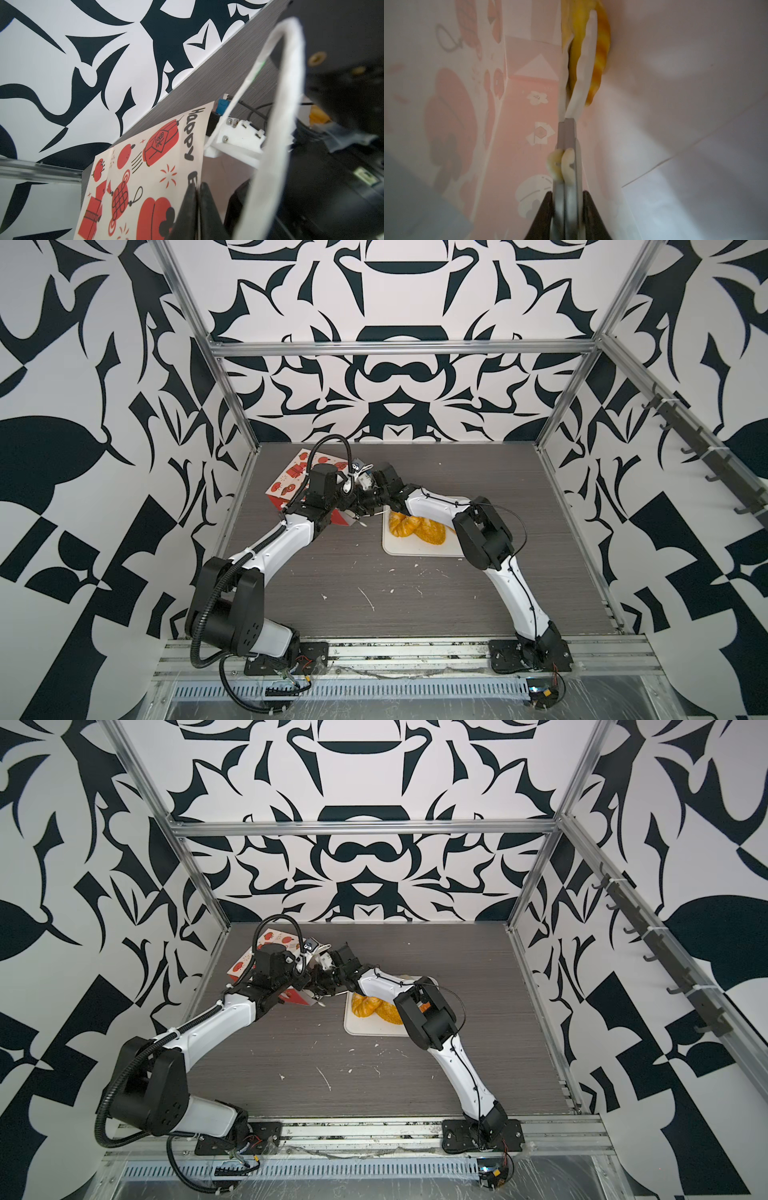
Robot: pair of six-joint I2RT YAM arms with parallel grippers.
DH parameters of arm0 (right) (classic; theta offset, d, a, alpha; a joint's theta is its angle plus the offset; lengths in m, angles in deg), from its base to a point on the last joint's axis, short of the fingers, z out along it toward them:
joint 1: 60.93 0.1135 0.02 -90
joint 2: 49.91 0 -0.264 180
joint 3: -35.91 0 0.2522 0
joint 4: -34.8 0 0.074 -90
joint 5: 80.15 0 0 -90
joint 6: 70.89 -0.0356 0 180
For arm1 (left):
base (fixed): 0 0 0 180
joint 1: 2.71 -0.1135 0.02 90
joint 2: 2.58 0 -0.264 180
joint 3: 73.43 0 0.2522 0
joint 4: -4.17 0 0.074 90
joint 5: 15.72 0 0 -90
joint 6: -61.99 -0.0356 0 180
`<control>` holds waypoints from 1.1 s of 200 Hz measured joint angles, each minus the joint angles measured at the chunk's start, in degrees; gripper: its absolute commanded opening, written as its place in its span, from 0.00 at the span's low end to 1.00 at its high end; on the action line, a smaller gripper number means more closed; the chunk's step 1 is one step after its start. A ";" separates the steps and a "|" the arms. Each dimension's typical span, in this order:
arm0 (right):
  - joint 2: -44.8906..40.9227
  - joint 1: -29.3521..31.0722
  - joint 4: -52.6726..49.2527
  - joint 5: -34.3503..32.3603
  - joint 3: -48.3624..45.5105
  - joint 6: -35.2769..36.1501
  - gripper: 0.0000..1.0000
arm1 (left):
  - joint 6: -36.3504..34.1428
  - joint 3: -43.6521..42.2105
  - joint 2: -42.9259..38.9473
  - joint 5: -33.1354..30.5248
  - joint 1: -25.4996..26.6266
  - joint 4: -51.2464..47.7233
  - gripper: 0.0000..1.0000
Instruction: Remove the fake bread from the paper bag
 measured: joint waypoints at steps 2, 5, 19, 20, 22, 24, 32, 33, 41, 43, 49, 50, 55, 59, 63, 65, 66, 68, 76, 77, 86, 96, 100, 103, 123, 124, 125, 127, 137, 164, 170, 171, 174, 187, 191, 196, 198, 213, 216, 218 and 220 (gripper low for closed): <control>-0.04 -0.02 0.02 -0.02 -0.07 0.09 0.00 | 0.00 0.00 0.00 0.00 0.00 0.00 0.09; -0.11 -0.02 -0.04 -0.04 -0.17 0.26 0.00 | 0.00 0.00 0.00 -0.02 0.00 0.00 0.09; -0.87 -0.26 -0.07 -0.31 -1.36 0.87 0.00 | 0.00 0.00 0.00 -0.07 0.02 0.02 0.09; -0.96 -0.26 -0.07 -0.35 -1.46 0.94 0.00 | 0.00 0.00 0.00 -0.07 0.02 0.02 0.09; -1.22 -0.31 -0.04 -0.48 -1.79 1.05 0.00 | 0.00 0.00 0.00 -0.07 0.02 0.02 0.09; -1.40 -0.35 -0.04 -0.50 -2.12 1.14 0.00 | 0.00 0.00 0.00 -0.09 0.02 0.02 0.09; -2.45 -0.57 -0.13 -0.68 -3.65 1.66 0.00 | 0.00 0.00 0.00 -0.11 0.07 0.02 0.09; -2.54 -0.59 -0.13 -0.70 -3.80 1.73 0.00 | 0.00 0.00 0.00 -0.13 0.07 0.02 0.09; -3.85 -0.92 -0.46 -0.94 -5.46 2.21 0.00 | -0.02 0.00 0.00 -0.13 0.07 0.04 0.09; -4.11 -0.96 -0.48 -0.98 -5.75 2.23 0.00 | 0.00 0.00 0.00 -0.13 0.09 0.02 0.09; -5.16 -1.25 -0.59 -1.09 -6.95 2.49 0.00 | -0.02 0.00 0.00 -0.15 0.11 0.02 0.09; -5.38 -1.29 -0.66 -1.14 -7.23 2.56 0.00 | -0.02 0.00 0.00 -0.15 0.11 0.02 0.09; -6.25 -1.55 -0.87 -1.20 -8.13 2.67 0.00 | -0.02 0.00 0.00 -0.15 0.11 0.02 0.09; -6.95 -1.77 -1.05 -1.25 -8.83 2.75 0.00 | -0.02 0.00 0.00 -0.15 0.13 0.02 0.09; -7.52 -1.97 -1.22 -1.42 -9.44 2.80 0.00 | -0.02 0.00 0.00 -0.15 0.13 0.02 0.09; -7.89 -2.10 -1.33 -1.42 -9.77 2.84 0.00 | -0.02 0.00 0.00 -0.17 0.13 0.02 0.09; -8.02 -2.14 -1.36 -1.46 -9.88 2.86 0.00 | -0.04 0.00 0.00 -0.17 0.13 0.02 0.09; -8.35 -2.25 -1.36 -1.55 -10.27 2.89 0.00 | -0.04 0.00 0.00 -0.17 0.13 0.02 0.09; -9.73 -2.78 -1.31 -1.73 -11.72 2.99 0.00 | -0.04 0.00 0.00 -0.17 0.13 0.02 0.09; -9.84 -2.82 -1.31 -1.75 -11.82 3.02 0.00 | -0.04 0.00 0.00 -0.17 0.13 0.02 0.09; -11.04 -3.32 -1.31 -1.92 -13.25 3.04 0.00 | -0.04 0.00 0.00 -0.17 0.13 0.02 0.09; -12.20 -3.76 -1.31 -2.10 -14.58 3.04 0.00 | -0.04 0.00 0.00 -0.17 0.13 0.02 0.09; -12.66 -3.93 -1.31 -2.16 -15.13 3.04 0.00 | -0.04 0.00 0.00 -0.20 0.13 0.00 0.09; -12.90 -4.07 -1.27 -2.21 -15.47 3.06 0.00 | -0.07 0.00 0.00 -0.20 0.13 0.00 0.09; -14.25 -4.90 -1.25 -2.49 -17.49 3.26 0.00 | -0.07 0.00 0.00 -0.22 0.13 0.00 0.09; -14.27 -4.92 -1.25 -2.49 -17.53 3.26 0.00 | -0.07 0.00 0.00 -0.20 0.13 0.00 0.09; -14.32 -4.96 -1.25 -2.49 -17.62 3.28 0.00 | -0.07 0.00 0.00 -0.22 0.13 0.00 0.09; -14.38 -5.03 -1.25 -2.51 -17.73 3.32 0.00 | -0.07 0.00 0.00 -0.20 0.13 -0.02 0.09; -14.53 -5.16 -1.16 -2.58 -18.21 3.50 0.00 | -0.07 0.00 0.00 -0.17 0.13 -0.02 0.09; -14.97 -5.16 0.33 -2.60 -20.04 3.65 0.00 | -0.07 0.00 0.00 -0.24 0.15 -0.13 0.09; -15.34 -5.16 0.61 -2.69 -20.76 3.67 0.00 | -0.07 0.02 0.00 -0.31 0.15 -0.20 0.09; -15.39 -5.16 0.63 -2.69 -20.85 3.69 0.00 | -0.07 0.02 0.00 -0.31 0.15 -0.20 0.09; -15.61 -5.16 0.61 -2.71 -21.14 3.74 0.00 | -0.07 0.02 0.00 -0.33 0.15 -0.24 0.09; -16.92 -5.27 0.28 -2.89 -22.29 4.17 0.00 | -0.07 0.04 0.00 -0.44 0.15 -0.35 0.09; -17.38 -5.29 0.04 -3.02 -22.53 4.42 0.00 | -0.07 0.07 0.00 -0.52 0.15 -0.37 0.09; -18.14 -5.38 -0.52 -3.13 -22.77 4.98 0.00 | -0.07 0.11 0.00 -0.61 0.15 -0.39 0.09; -18.32 -5.38 -0.66 -3.17 -22.84 5.05 0.00 | -0.07 0.11 0.00 -0.66 0.15 -0.39 0.09; -20.57 -5.60 -2.58 -3.48 -23.34 6.73 0.00 | -0.07 0.17 0.02 -1.27 0.15 -0.33 0.09; -21.18 -5.68 -3.13 -3.63 -23.41 7.23 0.00 | -0.07 0.17 0.04 -1.49 0.15 -0.31 0.09; -21.46 -5.73 -3.41 -3.67 -23.43 7.48 0.00 | -0.07 0.17 0.07 -1.53 0.15 -0.28 0.09; -21.81 -5.79 -3.76 -3.67 -23.43 7.78 0.00 | -0.07 0.17 0.09 -1.66 0.15 -0.26 0.09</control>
